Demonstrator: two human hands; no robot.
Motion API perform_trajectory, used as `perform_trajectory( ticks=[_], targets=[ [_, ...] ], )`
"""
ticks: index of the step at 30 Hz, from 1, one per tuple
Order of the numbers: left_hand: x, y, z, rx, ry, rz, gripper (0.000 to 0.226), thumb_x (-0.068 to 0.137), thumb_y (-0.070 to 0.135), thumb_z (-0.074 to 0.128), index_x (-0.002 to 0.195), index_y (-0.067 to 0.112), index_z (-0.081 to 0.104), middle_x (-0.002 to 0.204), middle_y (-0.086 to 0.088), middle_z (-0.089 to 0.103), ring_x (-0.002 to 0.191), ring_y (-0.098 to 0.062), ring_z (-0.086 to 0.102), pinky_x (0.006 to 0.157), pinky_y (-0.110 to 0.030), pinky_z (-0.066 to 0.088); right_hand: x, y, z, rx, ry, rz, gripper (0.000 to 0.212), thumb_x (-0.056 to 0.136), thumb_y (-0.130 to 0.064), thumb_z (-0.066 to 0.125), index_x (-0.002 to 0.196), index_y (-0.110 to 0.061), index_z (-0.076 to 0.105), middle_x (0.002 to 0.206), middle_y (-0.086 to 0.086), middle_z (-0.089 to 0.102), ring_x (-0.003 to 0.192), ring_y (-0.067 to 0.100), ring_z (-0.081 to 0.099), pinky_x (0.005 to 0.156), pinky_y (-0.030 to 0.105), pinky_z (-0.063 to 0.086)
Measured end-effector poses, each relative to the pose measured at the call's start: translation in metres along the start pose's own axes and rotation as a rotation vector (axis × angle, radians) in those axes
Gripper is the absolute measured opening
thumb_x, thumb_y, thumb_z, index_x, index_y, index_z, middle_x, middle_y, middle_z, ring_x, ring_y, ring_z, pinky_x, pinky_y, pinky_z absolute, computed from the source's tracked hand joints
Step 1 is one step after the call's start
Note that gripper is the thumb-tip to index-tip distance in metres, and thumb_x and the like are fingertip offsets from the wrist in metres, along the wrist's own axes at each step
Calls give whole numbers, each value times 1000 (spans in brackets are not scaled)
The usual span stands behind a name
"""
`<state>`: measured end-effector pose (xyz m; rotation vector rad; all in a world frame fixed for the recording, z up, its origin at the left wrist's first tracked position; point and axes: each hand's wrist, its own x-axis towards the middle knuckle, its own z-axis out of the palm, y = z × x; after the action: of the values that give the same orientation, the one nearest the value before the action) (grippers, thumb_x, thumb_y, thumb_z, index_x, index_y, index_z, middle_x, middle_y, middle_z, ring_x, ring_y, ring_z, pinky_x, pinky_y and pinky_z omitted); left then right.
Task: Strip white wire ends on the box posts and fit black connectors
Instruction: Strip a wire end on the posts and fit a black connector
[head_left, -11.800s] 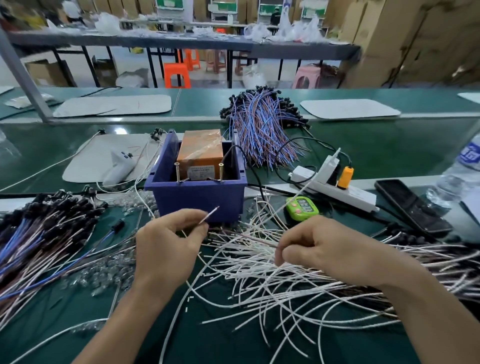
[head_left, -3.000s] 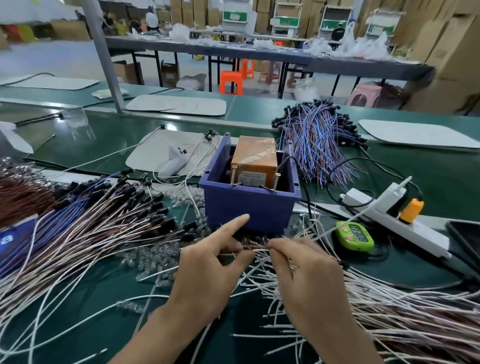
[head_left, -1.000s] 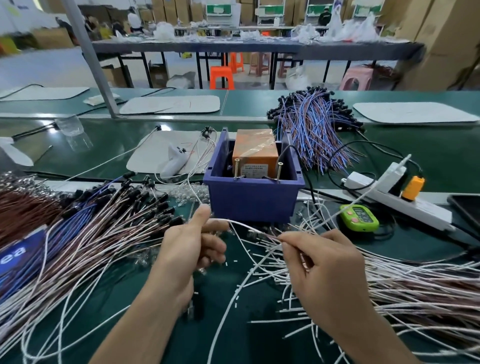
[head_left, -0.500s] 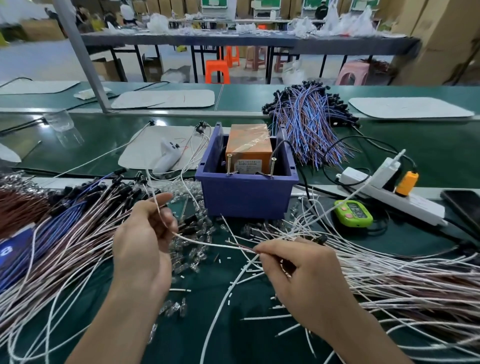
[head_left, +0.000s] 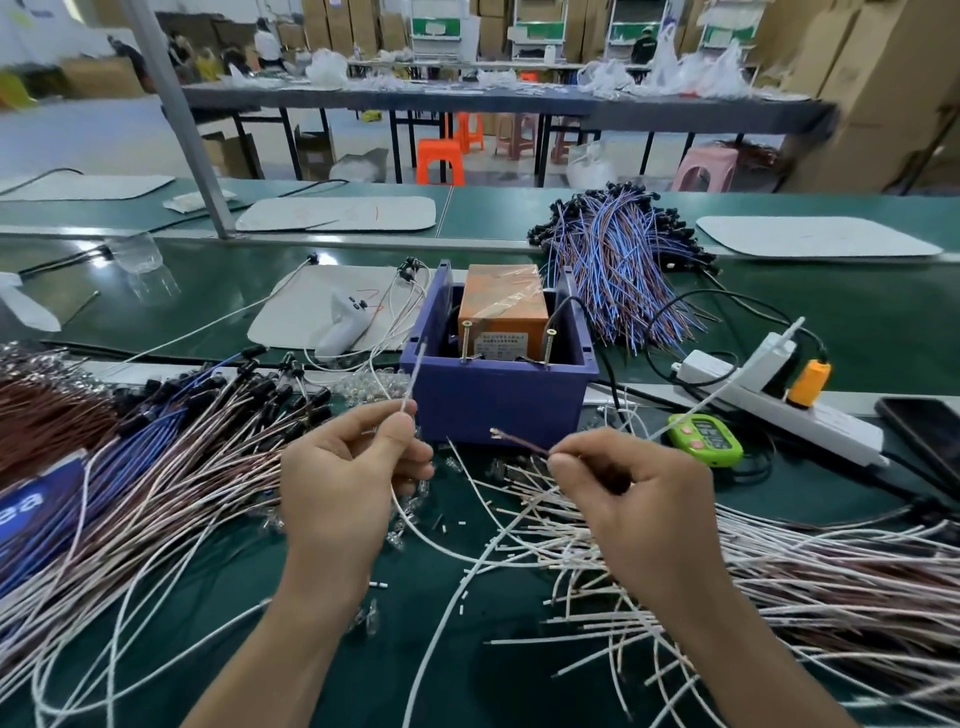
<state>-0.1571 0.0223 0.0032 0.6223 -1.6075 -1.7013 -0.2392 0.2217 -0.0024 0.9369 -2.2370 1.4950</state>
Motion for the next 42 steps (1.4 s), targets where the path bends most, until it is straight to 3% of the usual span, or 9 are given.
perform_trajectory(
  ticks=[6,9,12,16,18,21,27,33,42],
  targets=[
    [-5,-5,9,243,9,161,25,93,15,75,79,36,78,56,1,71,45,-14,67,44,-20,52,35,-2,-9,-60,81,-28,8,84,-21,80,77,-25,77,64,-14,68,57,13,63,54,28,50],
    [-6,-9,14,331,57,223,22,92,21,74,83,41,75,49,3,65,37,-15,57,34,-23,43,54,-5,-15,-137,92,-84,15,81,-17,81,71,-24,74,57,-18,61,52,9,57,50,17,41],
    [-4,-11,14,418,54,273,19,91,26,73,86,44,73,49,7,63,41,-21,57,36,-28,43,73,-11,-22,-219,32,-144,15,80,-19,81,69,-25,72,56,-19,59,52,6,57,51,8,35],
    [1,-11,13,423,8,325,14,91,27,73,85,40,74,51,6,63,40,-17,53,38,-20,39,84,-9,-30,-252,-45,-161,16,78,-19,81,67,-25,71,53,-13,58,50,9,55,51,8,35],
    [2,-11,14,409,-13,364,6,88,35,70,87,39,74,52,7,63,42,-18,53,39,-23,41,87,-4,-32,-264,-69,-148,17,77,-17,81,65,-25,71,53,-12,59,50,10,54,52,9,35],
    [6,-13,15,412,-20,411,13,85,45,63,90,40,74,53,7,63,43,-17,55,41,-29,47,88,3,-30,-300,-36,-123,16,76,-18,81,64,-23,70,54,-10,60,52,13,56,53,9,36],
    [13,-20,15,370,-9,378,13,84,47,63,90,44,74,50,4,62,41,-19,54,41,-26,46,87,6,-27,-365,29,-101,17,78,-20,77,63,-22,69,50,-16,58,60,8,60,55,5,36],
    [13,-26,17,342,14,341,11,88,39,65,91,44,74,48,5,63,36,-3,49,40,-14,40,85,3,-25,-372,27,-77,18,79,-19,77,63,-22,69,49,-16,58,60,9,61,55,6,37],
    [17,-27,16,343,49,279,10,90,34,68,83,33,75,48,3,63,36,-7,50,40,-18,43,84,0,-24,-398,19,-52,19,80,-20,77,63,-21,68,49,-15,58,57,9,60,53,6,33]
  ],
)
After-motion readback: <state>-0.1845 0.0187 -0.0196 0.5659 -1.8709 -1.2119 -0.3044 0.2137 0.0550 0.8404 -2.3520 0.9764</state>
